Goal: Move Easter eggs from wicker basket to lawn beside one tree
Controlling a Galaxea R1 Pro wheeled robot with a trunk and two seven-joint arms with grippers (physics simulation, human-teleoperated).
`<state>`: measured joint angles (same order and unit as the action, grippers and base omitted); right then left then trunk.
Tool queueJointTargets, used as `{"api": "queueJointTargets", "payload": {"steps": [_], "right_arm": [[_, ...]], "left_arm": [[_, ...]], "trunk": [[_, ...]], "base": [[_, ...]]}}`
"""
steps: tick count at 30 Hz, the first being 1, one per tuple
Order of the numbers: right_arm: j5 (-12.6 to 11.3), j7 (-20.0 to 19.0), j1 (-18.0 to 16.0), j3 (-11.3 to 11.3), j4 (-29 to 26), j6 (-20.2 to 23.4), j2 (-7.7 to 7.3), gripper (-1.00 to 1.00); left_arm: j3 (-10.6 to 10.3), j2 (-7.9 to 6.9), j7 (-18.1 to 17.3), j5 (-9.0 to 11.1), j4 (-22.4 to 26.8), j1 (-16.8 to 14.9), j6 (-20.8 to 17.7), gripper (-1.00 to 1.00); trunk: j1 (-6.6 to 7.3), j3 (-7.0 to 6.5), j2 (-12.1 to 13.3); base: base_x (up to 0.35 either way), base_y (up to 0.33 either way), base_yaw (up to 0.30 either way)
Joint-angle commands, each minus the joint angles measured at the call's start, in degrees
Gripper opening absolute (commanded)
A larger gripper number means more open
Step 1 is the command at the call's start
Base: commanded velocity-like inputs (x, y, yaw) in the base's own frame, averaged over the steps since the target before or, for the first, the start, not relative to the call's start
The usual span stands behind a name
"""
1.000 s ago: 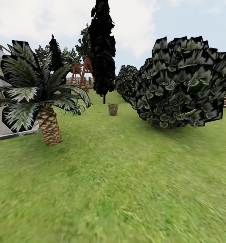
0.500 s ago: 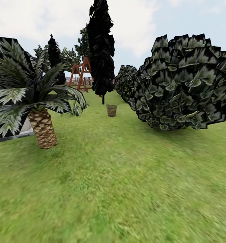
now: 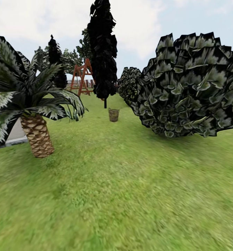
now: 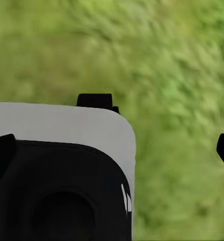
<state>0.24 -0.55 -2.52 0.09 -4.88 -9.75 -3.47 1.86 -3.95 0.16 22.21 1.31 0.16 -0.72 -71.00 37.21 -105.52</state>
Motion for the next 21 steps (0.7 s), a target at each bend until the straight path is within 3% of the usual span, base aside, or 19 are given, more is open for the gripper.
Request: {"api": "queueJointTargets", "payload": {"steps": [1, 21], "right_arm": [[0.02, -0.06, -0.03, 0.0, 0.02, -0.19, -0.04, 1.0], [0.02, -0.06, -0.03, 0.0, 0.05, -0.19, -1.04, 1.0]], "left_arm": [[0.16, 0.0, 0.02, 0.2, 0.1, 0.02, -0.08, 1.0], [0.16, 0.0, 0.01, 0.2, 0.1, 0.02, -0.08, 1.0]], "trunk": [[-0.03, 0.05, -0.02], [-0.03, 0.05, -0.02]], "base": [[0.312, -0.131, 0.0], [0.312, -0.129, 0.0]]}}
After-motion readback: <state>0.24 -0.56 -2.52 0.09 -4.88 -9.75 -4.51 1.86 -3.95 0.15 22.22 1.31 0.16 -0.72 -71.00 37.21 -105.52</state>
